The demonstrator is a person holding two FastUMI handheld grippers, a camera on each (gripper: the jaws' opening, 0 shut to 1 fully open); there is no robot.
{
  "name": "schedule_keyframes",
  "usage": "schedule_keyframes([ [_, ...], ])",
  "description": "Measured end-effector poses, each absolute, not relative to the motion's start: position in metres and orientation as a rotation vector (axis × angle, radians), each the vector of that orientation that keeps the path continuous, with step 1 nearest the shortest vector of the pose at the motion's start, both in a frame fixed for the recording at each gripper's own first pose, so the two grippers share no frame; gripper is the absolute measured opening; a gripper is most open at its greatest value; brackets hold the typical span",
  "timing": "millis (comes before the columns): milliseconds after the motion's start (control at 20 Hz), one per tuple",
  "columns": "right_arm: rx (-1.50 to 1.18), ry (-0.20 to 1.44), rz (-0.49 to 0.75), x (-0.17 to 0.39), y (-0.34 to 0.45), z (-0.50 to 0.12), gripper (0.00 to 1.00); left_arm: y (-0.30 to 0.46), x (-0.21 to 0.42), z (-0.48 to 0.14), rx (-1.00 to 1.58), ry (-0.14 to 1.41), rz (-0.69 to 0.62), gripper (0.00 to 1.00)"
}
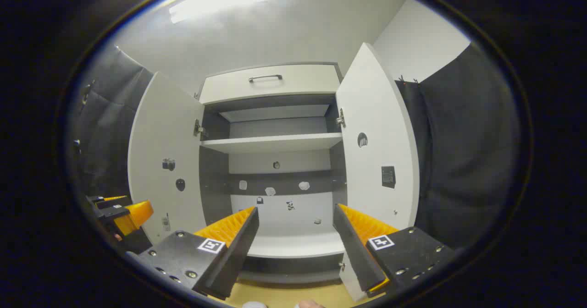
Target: Grab one shoe with the right hand and put it into the shoe cabinet, grab the other shoe with the left hand and put it into the shoe cabinet; then close the right door with the right hand and the left door with the left hand.
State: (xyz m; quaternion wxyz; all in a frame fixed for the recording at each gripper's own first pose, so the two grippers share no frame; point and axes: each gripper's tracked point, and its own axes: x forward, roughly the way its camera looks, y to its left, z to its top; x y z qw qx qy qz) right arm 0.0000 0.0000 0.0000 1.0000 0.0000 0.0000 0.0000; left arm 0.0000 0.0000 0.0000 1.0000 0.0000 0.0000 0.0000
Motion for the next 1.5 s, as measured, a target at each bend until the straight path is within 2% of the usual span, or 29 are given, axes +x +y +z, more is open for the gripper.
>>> schedule_keyframes([
  [100, -0.006, 0.012, 0.009, 0.002, 0.004, -0.004, 0.98, -0.007, -0.003, 0.008, -0.005, -0.019, -0.022, 0.93],
  [150, -0.004, 0.022, 0.014, 0.003, 0.006, -0.006, 0.94, -0.010, -0.003, 0.011, -0.003, -0.025, -0.033, 0.93],
  [250, -0.002, 0.037, 0.014, 0.004, 0.007, -0.010, 0.98, -0.018, -0.003, 0.012, 0.003, -0.030, -0.051, 0.96],
  [350, -0.010, 0.040, 0.002, 0.005, 0.004, -0.012, 0.93, -0.022, -0.001, 0.006, 0.015, -0.022, -0.060, 0.93],
  [400, -0.014, 0.041, -0.002, 0.003, 0.002, -0.013, 0.98, -0.025, -0.001, 0.002, 0.019, -0.011, -0.063, 0.92],
  [550, -0.023, 0.036, -0.017, 0.001, -0.005, -0.012, 0.98, -0.030, 0.001, -0.009, 0.016, 0.014, -0.074, 0.96],
  [600, -0.024, 0.037, -0.022, 0.001, -0.006, -0.013, 0.93, -0.031, 0.001, -0.012, 0.014, 0.026, -0.079, 0.93],
  [650, -0.023, 0.036, -0.024, 0.001, -0.006, -0.013, 0.98, -0.032, 0.002, -0.015, 0.014, 0.035, -0.080, 0.96],
  [700, -0.021, 0.036, -0.025, 0.000, -0.006, -0.014, 0.93, -0.031, 0.003, -0.015, 0.015, 0.038, -0.078, 0.96],
  [750, -0.020, 0.037, -0.024, 0.000, -0.005, -0.014, 0.93, -0.030, 0.003, -0.017, 0.016, 0.042, -0.076, 0.96],
  [800, -0.020, 0.039, -0.024, 0.000, -0.003, -0.015, 0.97, -0.029, 0.003, -0.018, 0.017, 0.046, -0.076, 0.96],
  [850, -0.021, 0.042, -0.020, -0.001, -0.001, -0.017, 0.93, -0.029, 0.002, -0.020, 0.017, 0.053, -0.076, 0.96],
  [900, -0.023, 0.046, -0.017, -0.002, 0.001, -0.019, 0.98, -0.029, 0.001, -0.021, 0.020, 0.058, -0.079, 0.96],
  [1050, -0.026, 0.051, -0.006, -0.002, 0.008, -0.022, 0.94, -0.028, -0.001, -0.024, 0.027, 0.063, -0.082, 0.96],
  [1100, -0.027, 0.051, -0.004, -0.002, 0.010, -0.023, 0.98, -0.027, -0.001, -0.024, 0.028, 0.064, -0.082, 0.93],
  [1150, -0.027, 0.054, -0.003, -0.002, 0.011, -0.024, 0.98, -0.025, -0.003, -0.024, 0.029, 0.066, -0.079, 0.96],
  [1250, -0.034, 0.060, -0.005, -0.002, 0.014, -0.029, 0.94, -0.020, -0.004, -0.024, 0.029, 0.067, -0.071, 0.96],
  [1350, -0.041, 0.072, -0.008, -0.002, 0.016, -0.035, 0.98, -0.015, -0.006, -0.023, 0.028, 0.066, -0.061, 0.93],
  [1400, -0.040, 0.083, -0.007, -0.003, 0.017, -0.040, 0.98, -0.012, -0.006, -0.023, 0.027, 0.067, -0.056, 0.96],
  [1500, -0.042, 0.101, -0.005, -0.003, 0.018, -0.047, 0.98, -0.009, -0.008, -0.025, 0.024, 0.072, -0.049, 0.96],
])
